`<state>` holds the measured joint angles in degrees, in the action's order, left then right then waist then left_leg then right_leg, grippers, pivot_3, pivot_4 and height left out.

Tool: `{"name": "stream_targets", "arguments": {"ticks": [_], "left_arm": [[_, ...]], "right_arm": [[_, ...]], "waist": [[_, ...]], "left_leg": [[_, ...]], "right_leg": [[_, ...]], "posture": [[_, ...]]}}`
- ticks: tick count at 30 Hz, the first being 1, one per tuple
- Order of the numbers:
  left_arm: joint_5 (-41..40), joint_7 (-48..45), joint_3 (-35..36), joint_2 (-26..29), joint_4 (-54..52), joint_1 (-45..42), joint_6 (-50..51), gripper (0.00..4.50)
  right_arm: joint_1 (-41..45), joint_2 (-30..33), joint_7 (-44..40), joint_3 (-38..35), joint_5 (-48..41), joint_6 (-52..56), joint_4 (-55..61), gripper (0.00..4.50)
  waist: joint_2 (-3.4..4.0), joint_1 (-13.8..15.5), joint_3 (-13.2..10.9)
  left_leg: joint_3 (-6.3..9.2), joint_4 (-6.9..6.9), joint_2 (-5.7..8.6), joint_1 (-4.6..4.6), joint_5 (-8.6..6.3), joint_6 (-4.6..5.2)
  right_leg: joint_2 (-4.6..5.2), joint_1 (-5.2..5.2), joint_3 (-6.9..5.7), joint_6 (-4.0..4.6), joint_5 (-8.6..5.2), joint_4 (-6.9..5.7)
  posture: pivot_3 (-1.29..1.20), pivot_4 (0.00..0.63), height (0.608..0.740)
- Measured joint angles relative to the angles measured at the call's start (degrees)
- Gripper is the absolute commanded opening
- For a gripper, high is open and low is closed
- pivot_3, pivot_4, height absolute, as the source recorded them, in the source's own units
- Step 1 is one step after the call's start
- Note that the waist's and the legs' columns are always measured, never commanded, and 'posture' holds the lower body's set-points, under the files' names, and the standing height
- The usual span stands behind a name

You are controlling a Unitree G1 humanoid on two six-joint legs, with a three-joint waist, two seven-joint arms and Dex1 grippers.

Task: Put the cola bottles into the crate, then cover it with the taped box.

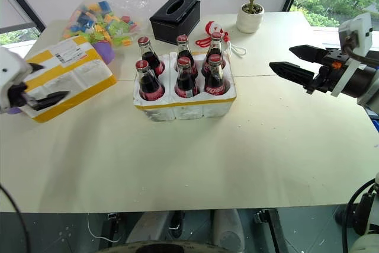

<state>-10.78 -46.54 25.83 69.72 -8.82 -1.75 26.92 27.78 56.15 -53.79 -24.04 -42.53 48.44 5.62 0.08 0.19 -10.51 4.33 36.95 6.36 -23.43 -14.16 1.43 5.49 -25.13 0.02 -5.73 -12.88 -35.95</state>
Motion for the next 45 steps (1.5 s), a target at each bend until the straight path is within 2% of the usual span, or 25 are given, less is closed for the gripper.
{"name": "stream_targets", "arguments": {"ticks": [3, 6, 9, 14, 23, 29, 36, 39, 45], "left_arm": [[11.08, 3.66, 3.17, 0.39, 4.90, 9.61, -6.71, 4.50], [19.01, 8.83, 4.38, 0.40, 9.42, 14.19, -11.93, 4.50], [22.69, 12.32, 4.30, -0.32, 13.34, 15.09, -15.41, 4.50], [24.15, 16.76, -2.48, -2.66, 20.57, 8.15, -21.32, 4.50], [31.25, 27.87, -17.82, -6.21, 47.29, -9.57, -34.65, 4.50], [35.64, 37.24, -24.96, -7.80, 63.50, -21.44, -42.63, 4.50], [39.53, 43.11, -31.85, -10.55, 76.22, -29.18, -46.14, 4.50], [40.39, 44.40, -33.78, -11.54, 78.70, -32.23, -47.12, 3.60], [40.54, 45.80, -35.13, -12.01, 80.33, -35.02, -47.86, 0.62]], "right_arm": [[-1.12, -0.20, -0.44, 0.05, -0.38, -0.05, 0.80, 4.44], [-1.77, -0.22, -1.19, 0.07, -1.01, -0.27, 2.44, 4.44], [-1.92, -0.18, -1.95, 0.07, -1.28, -0.42, 2.91, 4.44], [-1.40, 1.17, -3.01, 0.62, -1.29, -0.59, 2.75, 4.44], [0.07, 5.29, -4.25, -0.28, -1.69, -0.39, 2.75, 4.44], [-1.47, 6.03, -4.06, -3.51, -2.71, 0.38, 3.32, 4.44], [-3.52, 7.74, -3.94, -5.98, -2.78, 1.24, 3.53, 4.44], [-3.16, 7.94, -3.74, -6.34, -2.79, 1.23, 3.50, 4.50], [-3.33, 7.90, -3.29, -6.37, -2.80, 1.22, 3.55, 4.50]], "waist": [[0.05, 0.13, 0.00], [0.02, 0.60, 0.00], [0.01, 0.99, 0.01], [0.02, 1.17, 0.01], [-0.05, 0.52, 0.02], [-0.08, 0.69, 0.05], [-0.09, 0.56, 0.06], [-0.09, 0.59, 0.07], [-0.09, 0.65, 0.08]], "left_leg": [[-0.04, -0.05, -0.04, -0.07, -0.01, 0.00], [-0.04, 0.02, -0.06, -0.07, -0.05, -0.04], [-0.04, 0.07, -0.05, -0.07, -0.13, -0.13], [-0.06, 0.07, -0.06, -0.08, -0.14, -0.14], [-0.10, 0.09, -0.04, -0.10, -0.06, -0.01], [-0.11, 0.13, -0.03, -0.11, -0.05, 0.01], [-0.14, 0.17, 0.01, -0.10, -0.05, 0.03], [-0.14, 0.21, 0.01, -0.10, -0.05, 0.03], [-0.14, 0.21, 0.02, -0.10, -0.04, 0.04]], "right_leg": [[0.01, -0.08, 0.00, -0.02, 0.01, -0.02], [0.03, -0.02, -0.02, 0.13, -0.07, 0.02], [0.05, 0.06, -0.05, 0.15, -0.08, 0.12], [0.03, 0.01, -0.07, -0.03, 0.02, 0.10], [0.04, -0.10, -0.07, -0.07, 0.05, -0.05], [0.04, -0.09, -0.08, -0.09, 0.05, -0.13], [0.07, -0.10, -0.08, -0.10, 0.06, -0.18], [0.07, -0.09, -0.08, -0.11, 0.06, -0.19], [0.09, -0.09, -0.08, -0.12, 0.07, -0.21]], "posture": [[0.00, 0.150, 0.732], [0.00, 0.150, 0.732], [0.00, 0.150, 0.732], [0.00, 0.150, 0.732], [0.00, 0.150, 0.732], [0.00, 0.150, 0.732], [0.00, 0.150, 0.732], [0.00, 0.150, 0.732], [0.00, 0.150, 0.732]]}}
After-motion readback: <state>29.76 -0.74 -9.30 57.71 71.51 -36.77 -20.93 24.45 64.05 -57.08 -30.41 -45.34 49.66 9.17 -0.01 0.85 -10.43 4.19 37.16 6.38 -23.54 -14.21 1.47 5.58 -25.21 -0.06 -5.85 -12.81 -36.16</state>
